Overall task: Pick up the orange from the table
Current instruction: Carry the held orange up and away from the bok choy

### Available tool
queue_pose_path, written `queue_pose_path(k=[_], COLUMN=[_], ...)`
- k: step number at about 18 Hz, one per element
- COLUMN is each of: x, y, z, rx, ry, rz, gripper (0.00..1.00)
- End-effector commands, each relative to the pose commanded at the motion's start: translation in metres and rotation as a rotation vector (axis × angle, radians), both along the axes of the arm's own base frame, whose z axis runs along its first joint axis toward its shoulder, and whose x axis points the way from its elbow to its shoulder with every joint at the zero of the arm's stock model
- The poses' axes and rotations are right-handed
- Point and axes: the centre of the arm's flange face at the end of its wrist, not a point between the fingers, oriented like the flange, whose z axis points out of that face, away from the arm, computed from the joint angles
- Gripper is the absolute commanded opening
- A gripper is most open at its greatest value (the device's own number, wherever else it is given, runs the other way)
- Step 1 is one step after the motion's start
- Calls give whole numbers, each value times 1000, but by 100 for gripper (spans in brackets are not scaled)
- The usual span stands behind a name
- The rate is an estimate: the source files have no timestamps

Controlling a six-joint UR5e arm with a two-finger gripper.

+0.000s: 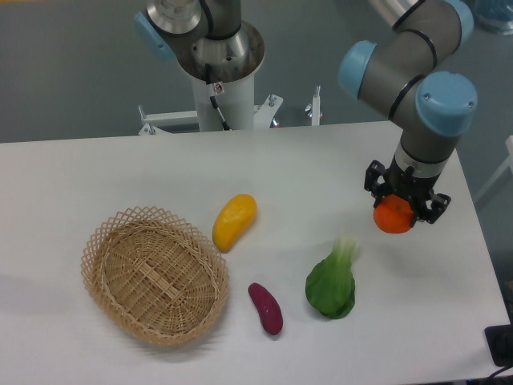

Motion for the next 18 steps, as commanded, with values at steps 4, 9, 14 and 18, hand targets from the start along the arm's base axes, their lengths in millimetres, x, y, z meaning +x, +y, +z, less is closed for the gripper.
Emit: queue_pose_path(k=[4, 9, 14, 18], x=[-2, -2, -2, -2], y=[-4, -4, -4, -4], z=[0, 0, -2, -1], rx=[6, 1, -6, -5], ry=[-6, -5, -6, -3], rz=[7, 6, 5, 5], gripper=[64, 64, 63, 63])
